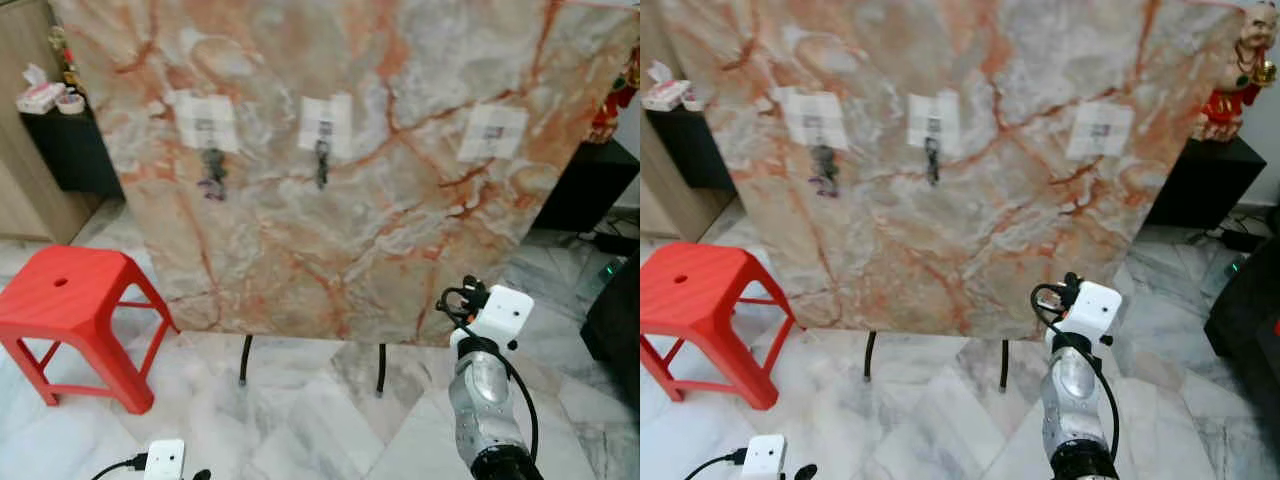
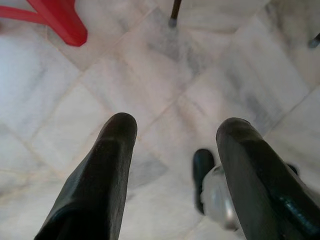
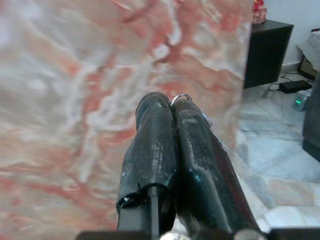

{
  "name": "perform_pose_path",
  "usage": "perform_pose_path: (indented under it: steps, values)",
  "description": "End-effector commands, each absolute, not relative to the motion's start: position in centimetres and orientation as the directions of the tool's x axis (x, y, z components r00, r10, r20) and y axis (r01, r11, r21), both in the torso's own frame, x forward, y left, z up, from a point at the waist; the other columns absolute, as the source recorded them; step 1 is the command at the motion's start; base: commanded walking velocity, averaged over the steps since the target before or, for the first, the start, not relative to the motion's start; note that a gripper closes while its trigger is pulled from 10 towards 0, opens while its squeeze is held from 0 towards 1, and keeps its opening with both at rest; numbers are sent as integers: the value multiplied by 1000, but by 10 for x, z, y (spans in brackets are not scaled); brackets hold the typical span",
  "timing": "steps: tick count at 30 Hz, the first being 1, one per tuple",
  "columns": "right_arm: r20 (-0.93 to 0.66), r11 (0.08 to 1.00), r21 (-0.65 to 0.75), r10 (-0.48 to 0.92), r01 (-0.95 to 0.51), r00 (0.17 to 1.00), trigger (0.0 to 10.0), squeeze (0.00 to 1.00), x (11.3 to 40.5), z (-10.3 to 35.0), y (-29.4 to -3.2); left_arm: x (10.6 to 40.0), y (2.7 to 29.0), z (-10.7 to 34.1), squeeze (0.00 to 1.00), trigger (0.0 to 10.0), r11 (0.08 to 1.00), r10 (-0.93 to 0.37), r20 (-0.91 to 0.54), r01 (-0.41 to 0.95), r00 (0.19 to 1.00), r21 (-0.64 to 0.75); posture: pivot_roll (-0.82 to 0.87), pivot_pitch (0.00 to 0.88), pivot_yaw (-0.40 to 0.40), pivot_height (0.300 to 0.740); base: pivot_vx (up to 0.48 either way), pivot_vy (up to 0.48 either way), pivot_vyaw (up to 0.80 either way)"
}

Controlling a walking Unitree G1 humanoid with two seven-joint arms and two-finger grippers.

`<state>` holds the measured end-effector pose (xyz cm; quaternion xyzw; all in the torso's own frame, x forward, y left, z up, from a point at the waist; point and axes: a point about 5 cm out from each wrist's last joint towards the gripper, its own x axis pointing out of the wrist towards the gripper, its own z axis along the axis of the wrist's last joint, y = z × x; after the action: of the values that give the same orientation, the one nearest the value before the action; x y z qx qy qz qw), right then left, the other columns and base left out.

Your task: Hang keys on a hook

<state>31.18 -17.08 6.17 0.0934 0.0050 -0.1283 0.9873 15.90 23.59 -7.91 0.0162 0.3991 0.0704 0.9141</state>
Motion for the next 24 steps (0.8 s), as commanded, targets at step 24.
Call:
perform_pose_path:
  steps: [24]
  values:
    - [-17,951,162,-264,263,965,10000,0,314,65,-173,165,231,-78,0,10000,992,118,-713,-104,691,64,76,0,-62,740,0,22,-166]
